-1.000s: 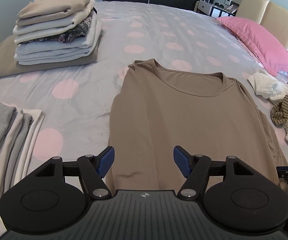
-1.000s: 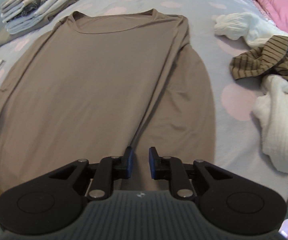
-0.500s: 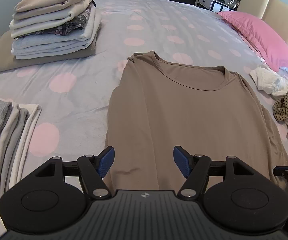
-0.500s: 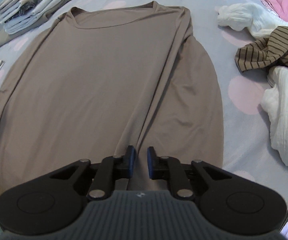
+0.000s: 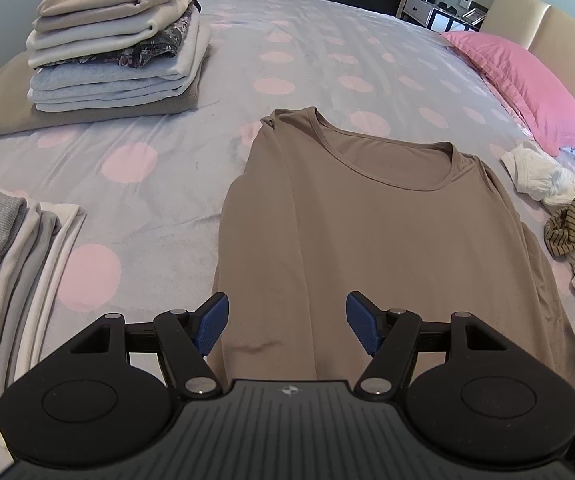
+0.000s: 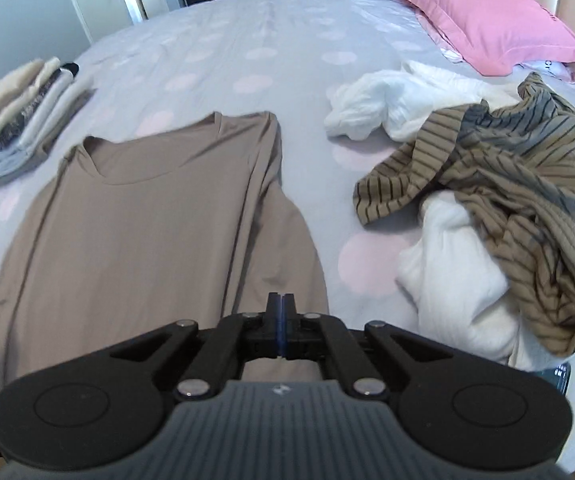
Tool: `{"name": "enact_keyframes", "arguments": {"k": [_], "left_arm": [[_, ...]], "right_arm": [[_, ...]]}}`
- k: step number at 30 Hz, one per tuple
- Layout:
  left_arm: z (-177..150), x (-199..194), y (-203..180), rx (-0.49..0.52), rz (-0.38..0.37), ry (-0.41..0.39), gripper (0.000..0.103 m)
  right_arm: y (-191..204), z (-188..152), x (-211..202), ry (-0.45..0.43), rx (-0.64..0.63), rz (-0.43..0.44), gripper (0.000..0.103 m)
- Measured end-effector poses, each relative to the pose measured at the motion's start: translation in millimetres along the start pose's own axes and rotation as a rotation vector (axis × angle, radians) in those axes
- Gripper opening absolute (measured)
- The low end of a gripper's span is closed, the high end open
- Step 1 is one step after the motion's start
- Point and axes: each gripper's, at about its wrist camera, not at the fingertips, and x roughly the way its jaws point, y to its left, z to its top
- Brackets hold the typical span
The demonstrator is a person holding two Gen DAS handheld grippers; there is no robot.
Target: Fold clothes
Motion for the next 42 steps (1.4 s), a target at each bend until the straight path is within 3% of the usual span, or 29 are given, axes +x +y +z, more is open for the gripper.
{"name": "enact_keyframes", "arguments": {"k": [4,12,23,28,31,33,34,42], "left_arm": [[1,-1,1,-0.004,0.002,-0.008,0.064],[1,-3,2,-0.007,0.002,-0.015,0.064],[0,-2,4,-0.015,0.009,-0.009,0.064],[-1,0,3,-0.008,0.014,-0.004,0.064],[-1,0,3,-0.008,0.016,-0.001,0.064],[-1,0,2,-0.008,0.016,-0.002,0.064],[-1,-1,2,-0.009,0.016,-0.003,0.064],[1,0,3,-0.013,0.018,0.0,0.064]], "right_arm": [[1,-10,19,0.074,0.008,0.045,0.003],[32,-36,53,0.165,-0.093,0.07,0.013],[44,-49,69,0.203,-0.129,0.082,0.014],[51,-51,72,0.2,-0.154,0.08,0.025],[53,-53,74,0.203,-0.172,0.061,0.022],[54,-54,75,0.203,-0.184,0.042,0.007],[55,-54,76,0.2,-0.191,0.032,0.003],[35,-33,41,0.128,-0.125,-0.033,0.002]]}}
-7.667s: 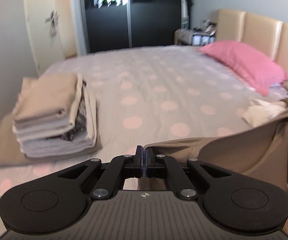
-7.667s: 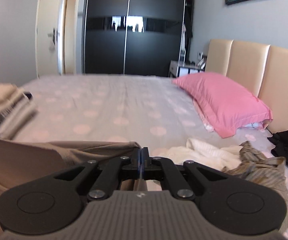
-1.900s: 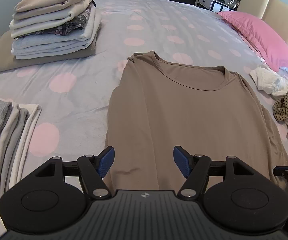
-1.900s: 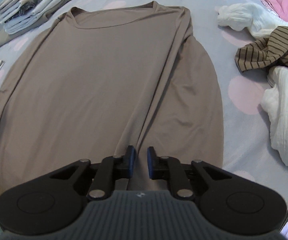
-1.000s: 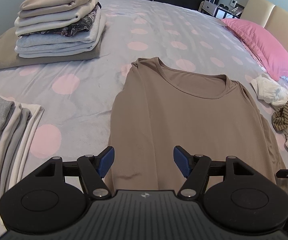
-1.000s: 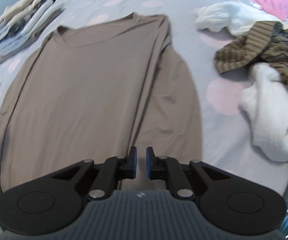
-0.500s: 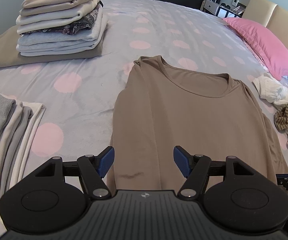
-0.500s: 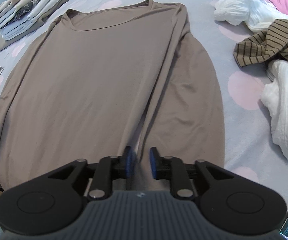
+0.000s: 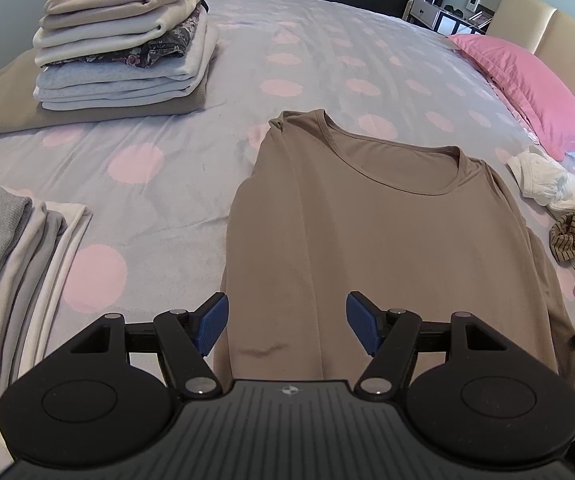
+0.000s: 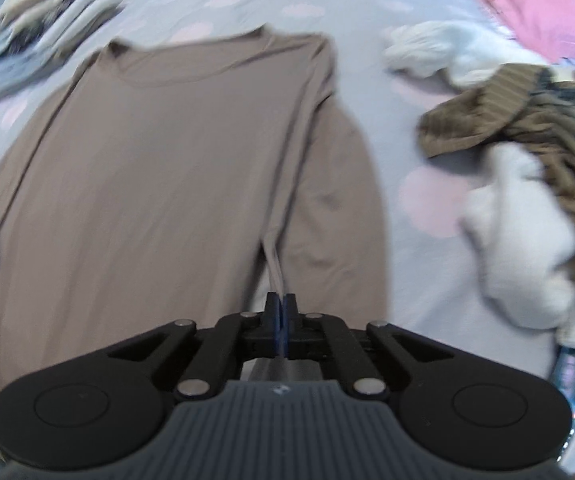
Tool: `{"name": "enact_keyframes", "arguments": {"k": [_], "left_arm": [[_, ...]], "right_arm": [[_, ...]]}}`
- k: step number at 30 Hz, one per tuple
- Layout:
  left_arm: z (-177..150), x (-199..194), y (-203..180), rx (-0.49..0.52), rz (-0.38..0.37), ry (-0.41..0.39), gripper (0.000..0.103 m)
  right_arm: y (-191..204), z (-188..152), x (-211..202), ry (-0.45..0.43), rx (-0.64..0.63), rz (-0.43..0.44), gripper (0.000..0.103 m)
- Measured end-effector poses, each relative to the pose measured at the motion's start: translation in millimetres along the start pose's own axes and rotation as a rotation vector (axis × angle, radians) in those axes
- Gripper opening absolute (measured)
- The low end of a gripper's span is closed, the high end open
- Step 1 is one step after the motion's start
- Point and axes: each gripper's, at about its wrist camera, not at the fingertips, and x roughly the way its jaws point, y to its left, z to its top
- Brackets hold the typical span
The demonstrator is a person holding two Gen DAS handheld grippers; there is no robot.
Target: Fold clothes
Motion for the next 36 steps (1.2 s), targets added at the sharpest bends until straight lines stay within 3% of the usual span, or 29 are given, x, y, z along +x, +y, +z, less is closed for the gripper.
{"name": "enact_keyframes", "arguments": {"k": [14,22,27,31,34,36], "left_arm": [[3,10,5,-0.014,0.022,0.022,0.064],[5,19,6,-0.015,0.04,0.046,0.064],[7,25,4,-0.013,0.043,0.059,0.064],[8,31,0,-0.001,0.043,0.074,0.064],[9,31,-3,0.004,0.035,0.074,0.064],[9,29,-4,0.006,0.033,0.069,0.064]], "right_arm": [[-114,83,-90,-0.185,0.177,-0.189,0.002],[-189,124,-69,-0.128,0.303,-0.298,0.001],[-224,124,-57,-0.136,0.379,-0.343,0.001],[-231,118,-45,-0.13,0.397,-0.278,0.001],[-229,112,-46,-0.147,0.4,-0.272,0.007],[-224,106,-55,-0.185,0.409,-0.276,0.018]]}}
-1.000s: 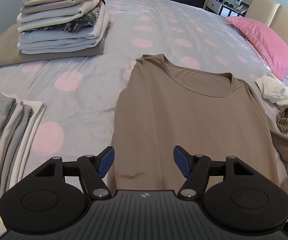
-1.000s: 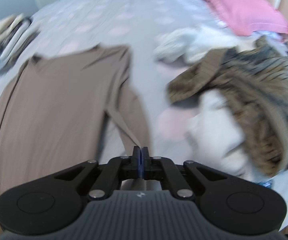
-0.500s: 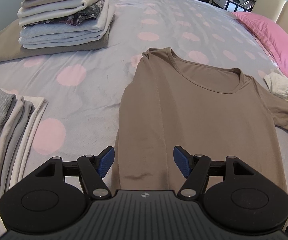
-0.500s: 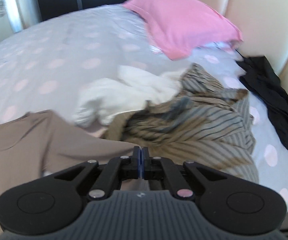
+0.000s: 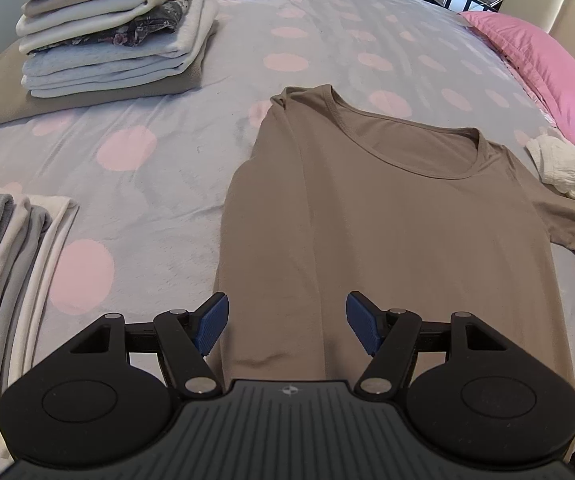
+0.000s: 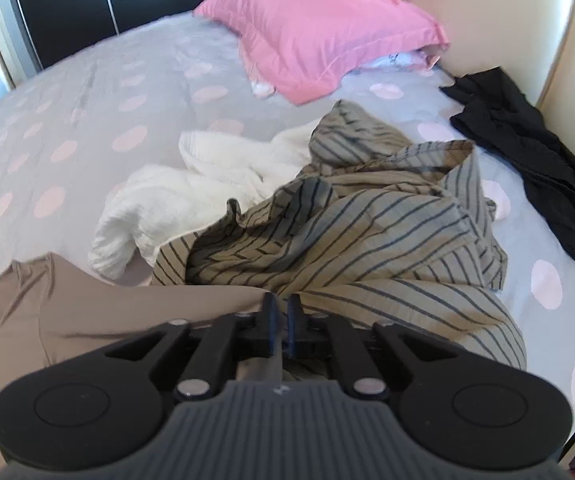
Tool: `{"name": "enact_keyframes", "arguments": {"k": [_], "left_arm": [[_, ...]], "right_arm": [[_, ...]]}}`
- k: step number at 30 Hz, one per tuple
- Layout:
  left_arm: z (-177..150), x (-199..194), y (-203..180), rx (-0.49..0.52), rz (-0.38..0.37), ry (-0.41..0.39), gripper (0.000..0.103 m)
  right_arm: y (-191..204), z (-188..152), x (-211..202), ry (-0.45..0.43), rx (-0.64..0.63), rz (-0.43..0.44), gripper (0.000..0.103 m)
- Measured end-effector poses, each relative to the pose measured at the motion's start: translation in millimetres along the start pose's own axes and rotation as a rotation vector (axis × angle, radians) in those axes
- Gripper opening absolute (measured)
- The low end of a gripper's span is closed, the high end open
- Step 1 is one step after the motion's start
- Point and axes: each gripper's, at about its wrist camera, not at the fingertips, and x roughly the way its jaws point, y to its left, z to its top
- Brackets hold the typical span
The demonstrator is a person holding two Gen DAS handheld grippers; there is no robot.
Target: Fold clothes
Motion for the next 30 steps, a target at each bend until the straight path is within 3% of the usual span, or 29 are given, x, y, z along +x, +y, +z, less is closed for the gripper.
{"name": "enact_keyframes", "arguments": {"k": [2,5,8,12,15,21,30], "left_arm": [[-1,0,0,-0.002,-0.001,-0.001,0.064],[-2,0,2,-0.012,0.001,0.005,0.064],[-2,-2,3,-0.031,-0.006,0.009,0.064],[-2,-7,3,-0.039,-0.009,0.003,0.064],[-2,-10,4,-0.038,-0.013,-0.007,0.064],[-2,-12,6,-0.045,-0.015,-0.009,0.064],[-1,-10,2,-0.022,-0.025,-0.003,0.064]], "right_arm": [[2,-5,-15,-0.051,-0.008,-0.017,0.025],[14,-19,-37,-0.098,-0.07,-0.023,0.026],[29,-33,-48,-0.087,-0.131,0.036,0.028],[53,-56,-53,-0.061,-0.206,0.097,0.043],[71,-72,-49,-0.044,-0.286,0.079,0.044],[82,-83,-43,-0.034,-0.354,0.105,0.044],[96,-91,-31,-0.027,-0.423,0.075,0.045]]}}
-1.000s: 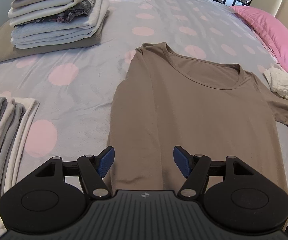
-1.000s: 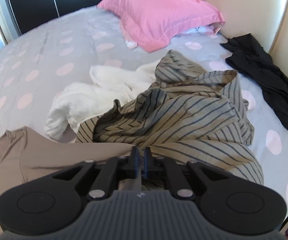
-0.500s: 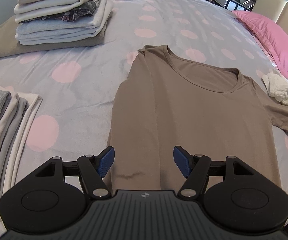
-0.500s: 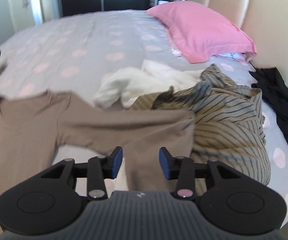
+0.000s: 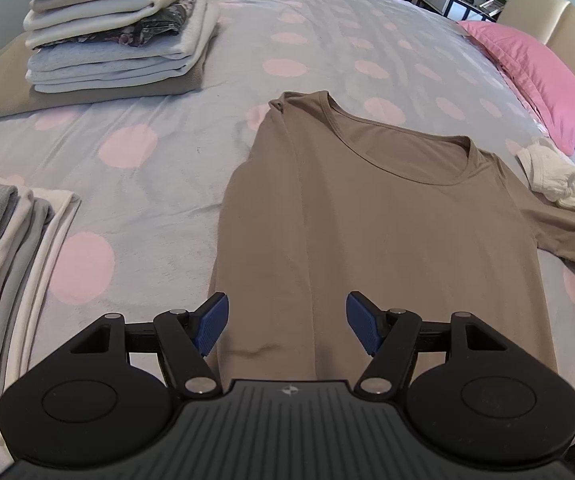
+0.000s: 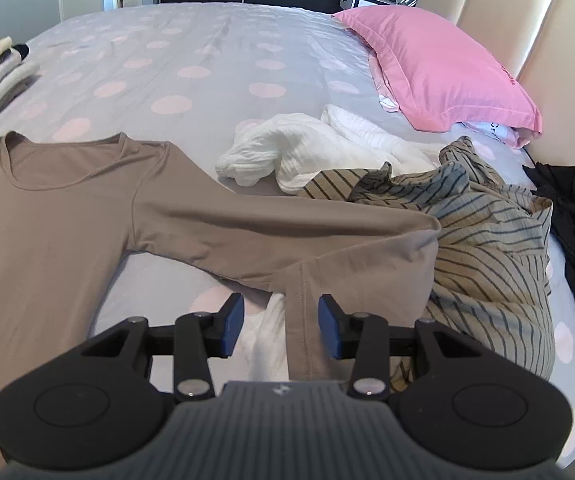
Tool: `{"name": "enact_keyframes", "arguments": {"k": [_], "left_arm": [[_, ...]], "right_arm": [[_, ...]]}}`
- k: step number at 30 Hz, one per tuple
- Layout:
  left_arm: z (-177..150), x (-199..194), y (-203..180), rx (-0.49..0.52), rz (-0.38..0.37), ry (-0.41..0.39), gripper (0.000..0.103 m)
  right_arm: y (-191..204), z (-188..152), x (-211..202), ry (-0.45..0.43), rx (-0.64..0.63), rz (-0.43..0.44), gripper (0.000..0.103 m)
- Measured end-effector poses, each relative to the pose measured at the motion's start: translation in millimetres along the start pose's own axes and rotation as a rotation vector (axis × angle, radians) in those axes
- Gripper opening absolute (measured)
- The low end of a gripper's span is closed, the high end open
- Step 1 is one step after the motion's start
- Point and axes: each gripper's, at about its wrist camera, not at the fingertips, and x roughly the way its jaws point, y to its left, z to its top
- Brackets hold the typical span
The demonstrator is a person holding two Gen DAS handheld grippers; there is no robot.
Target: Fold clothes
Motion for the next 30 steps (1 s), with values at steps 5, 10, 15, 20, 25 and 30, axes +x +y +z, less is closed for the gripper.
{"name": "enact_keyframes", "arguments": {"k": [5,10,15,20,25,30], "left_arm": [[-1,-1,0,0.002,-0.001,0.0,0.064],[0,-1,-1,-0.002,-0.006,-0.005,0.064],[1,-4,-2,0.001,-0.013,-0.014,0.064],[1,-5,0,-0.011,-0.013,-0.013,0.064],[2,-5,3,-0.025,-0.013,-0.01,0.064],[1,-5,2,-0.014,-0.004,-0.007,0.064]], "right_arm": [[10,-6,24,0.051,-0.082,-0.073,0.052],[-1,-10,34,0.086,-0.057,-0.14,0.012],[-21,-2,-1,0.019,0.079,-0.105,0.004],[-58,5,-39,-0.067,0.263,-0.102,0.002],[-79,1,-45,-0.061,0.334,-0.085,0.006],[-58,-2,-30,-0.027,0.277,-0.031,0.034]]}}
